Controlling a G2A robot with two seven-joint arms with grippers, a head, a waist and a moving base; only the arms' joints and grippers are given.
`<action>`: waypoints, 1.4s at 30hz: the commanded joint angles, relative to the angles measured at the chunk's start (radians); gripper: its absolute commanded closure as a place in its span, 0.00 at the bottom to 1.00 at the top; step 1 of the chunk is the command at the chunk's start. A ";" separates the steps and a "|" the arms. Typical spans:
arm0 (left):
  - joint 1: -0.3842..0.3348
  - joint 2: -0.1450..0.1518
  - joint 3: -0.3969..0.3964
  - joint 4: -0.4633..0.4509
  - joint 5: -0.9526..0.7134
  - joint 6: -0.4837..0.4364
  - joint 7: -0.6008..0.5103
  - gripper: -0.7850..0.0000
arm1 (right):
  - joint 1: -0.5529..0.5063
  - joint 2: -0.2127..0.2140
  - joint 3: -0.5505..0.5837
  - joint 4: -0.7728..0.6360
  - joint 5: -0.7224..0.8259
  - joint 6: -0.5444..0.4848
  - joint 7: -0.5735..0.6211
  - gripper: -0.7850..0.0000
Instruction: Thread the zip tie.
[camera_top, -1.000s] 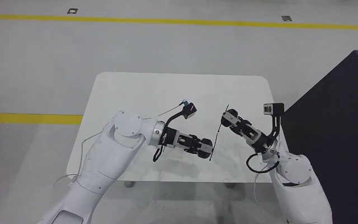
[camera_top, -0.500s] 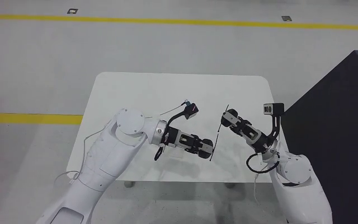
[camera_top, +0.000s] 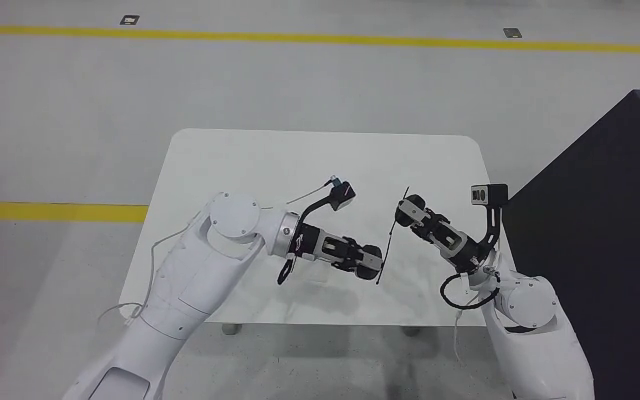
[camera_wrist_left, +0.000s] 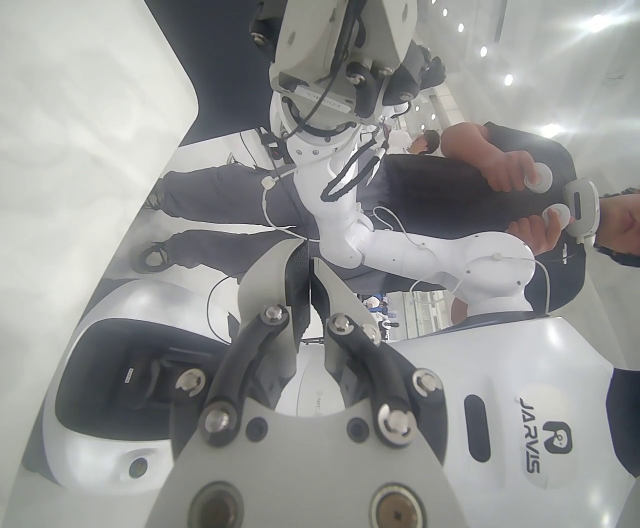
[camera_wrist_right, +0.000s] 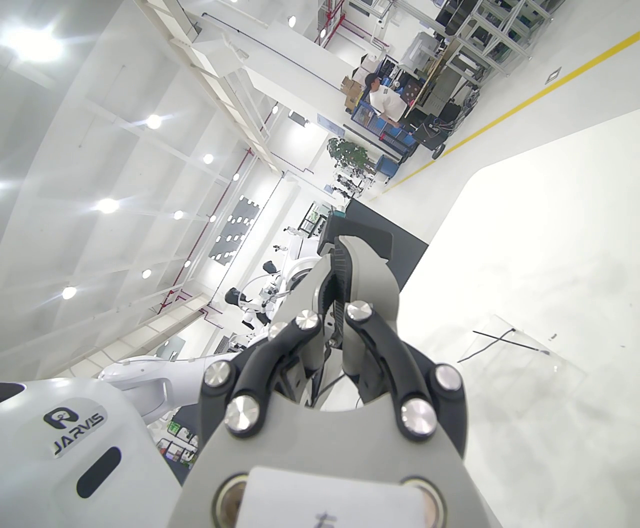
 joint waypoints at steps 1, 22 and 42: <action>0.003 0.001 -0.001 0.001 -0.007 0.000 0.001 1.00 | 0.000 0.000 0.000 0.000 0.000 0.000 0.000 1.00; 0.005 0.006 0.002 -0.007 -0.012 -0.008 0.010 1.00 | 0.000 0.000 0.000 0.000 0.000 0.000 0.000 1.00; -0.012 0.005 0.013 0.011 -0.020 -0.006 0.005 1.00 | -0.001 0.000 -0.001 -0.001 0.000 0.002 -0.003 1.00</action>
